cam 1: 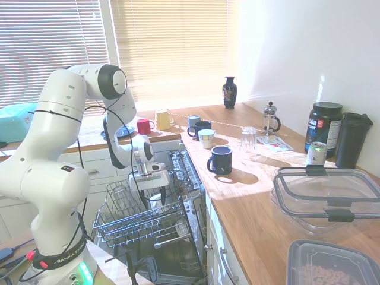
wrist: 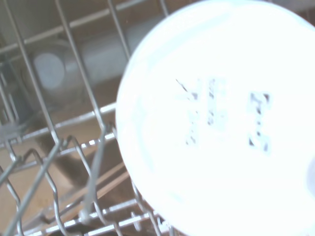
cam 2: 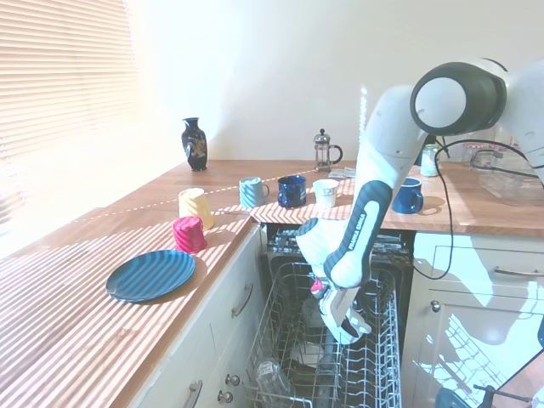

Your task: Unload the white mug from the dishwasher

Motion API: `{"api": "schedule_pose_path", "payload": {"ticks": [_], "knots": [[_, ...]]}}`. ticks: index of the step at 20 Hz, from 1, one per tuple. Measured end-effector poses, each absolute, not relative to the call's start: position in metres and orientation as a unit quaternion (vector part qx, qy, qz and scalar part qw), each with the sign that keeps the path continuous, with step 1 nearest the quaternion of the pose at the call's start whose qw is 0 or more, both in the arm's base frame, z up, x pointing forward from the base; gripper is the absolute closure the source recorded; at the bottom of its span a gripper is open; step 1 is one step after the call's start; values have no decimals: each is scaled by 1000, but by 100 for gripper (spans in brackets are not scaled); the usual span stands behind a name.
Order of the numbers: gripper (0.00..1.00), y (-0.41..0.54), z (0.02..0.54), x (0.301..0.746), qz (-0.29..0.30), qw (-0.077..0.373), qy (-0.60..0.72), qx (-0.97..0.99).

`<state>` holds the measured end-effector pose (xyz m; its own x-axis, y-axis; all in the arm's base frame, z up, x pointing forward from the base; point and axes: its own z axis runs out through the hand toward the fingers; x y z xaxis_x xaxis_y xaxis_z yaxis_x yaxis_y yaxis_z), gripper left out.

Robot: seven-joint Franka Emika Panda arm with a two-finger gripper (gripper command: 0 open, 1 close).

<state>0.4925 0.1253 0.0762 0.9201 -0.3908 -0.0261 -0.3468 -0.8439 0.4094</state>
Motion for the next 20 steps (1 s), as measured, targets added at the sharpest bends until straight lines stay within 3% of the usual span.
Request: {"api": "schedule_pose_path", "payload": {"ticks": [8, 9, 20], "knots": [[0, 118, 57, 493, -53, 218, -162, 961], [100, 116, 56, 493, -54, 219, -160, 961], [100, 117, 34, 506, -61, 232, -152, 959]]}}
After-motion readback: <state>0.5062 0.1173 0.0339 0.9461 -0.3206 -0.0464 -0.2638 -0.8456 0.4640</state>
